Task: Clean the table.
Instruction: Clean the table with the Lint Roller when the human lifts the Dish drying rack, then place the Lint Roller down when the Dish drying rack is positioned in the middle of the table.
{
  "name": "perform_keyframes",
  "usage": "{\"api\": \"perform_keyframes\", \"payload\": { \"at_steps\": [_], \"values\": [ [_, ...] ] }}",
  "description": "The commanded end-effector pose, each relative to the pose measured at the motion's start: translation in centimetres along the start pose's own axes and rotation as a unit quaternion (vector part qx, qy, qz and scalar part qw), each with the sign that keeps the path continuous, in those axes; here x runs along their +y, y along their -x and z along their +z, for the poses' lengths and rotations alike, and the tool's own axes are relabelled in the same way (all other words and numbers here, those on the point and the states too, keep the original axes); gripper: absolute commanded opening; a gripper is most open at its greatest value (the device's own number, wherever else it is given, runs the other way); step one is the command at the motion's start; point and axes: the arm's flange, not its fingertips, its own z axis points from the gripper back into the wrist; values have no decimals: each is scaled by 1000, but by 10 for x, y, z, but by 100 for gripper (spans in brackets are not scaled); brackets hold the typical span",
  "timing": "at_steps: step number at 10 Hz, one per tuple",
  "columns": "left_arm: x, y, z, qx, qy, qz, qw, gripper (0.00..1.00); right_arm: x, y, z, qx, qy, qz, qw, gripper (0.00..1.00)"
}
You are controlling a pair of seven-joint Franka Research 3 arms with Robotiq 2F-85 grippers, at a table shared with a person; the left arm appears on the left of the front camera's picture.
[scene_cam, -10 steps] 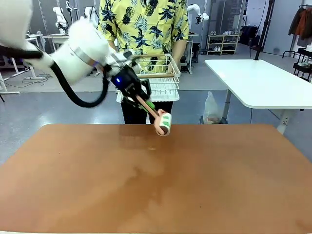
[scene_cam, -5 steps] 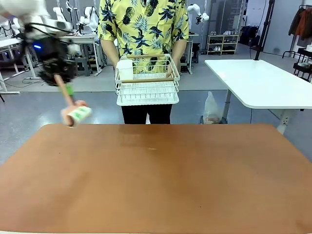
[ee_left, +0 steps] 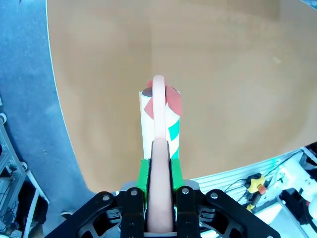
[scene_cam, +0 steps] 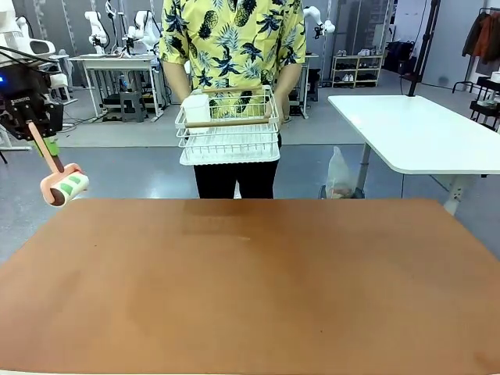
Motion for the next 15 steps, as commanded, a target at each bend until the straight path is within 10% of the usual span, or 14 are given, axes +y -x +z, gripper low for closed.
{"api": "perform_keyframes", "payload": {
  "at_steps": [1,15],
  "values": [
    [-4,7,10,1,-10,-1,1000,21,2,1,1,0,-3,2,1000,100],
    [-4,7,10,1,-10,-1,1000,21,2,1,1,0,-3,2,1000,100]
  ]
}}
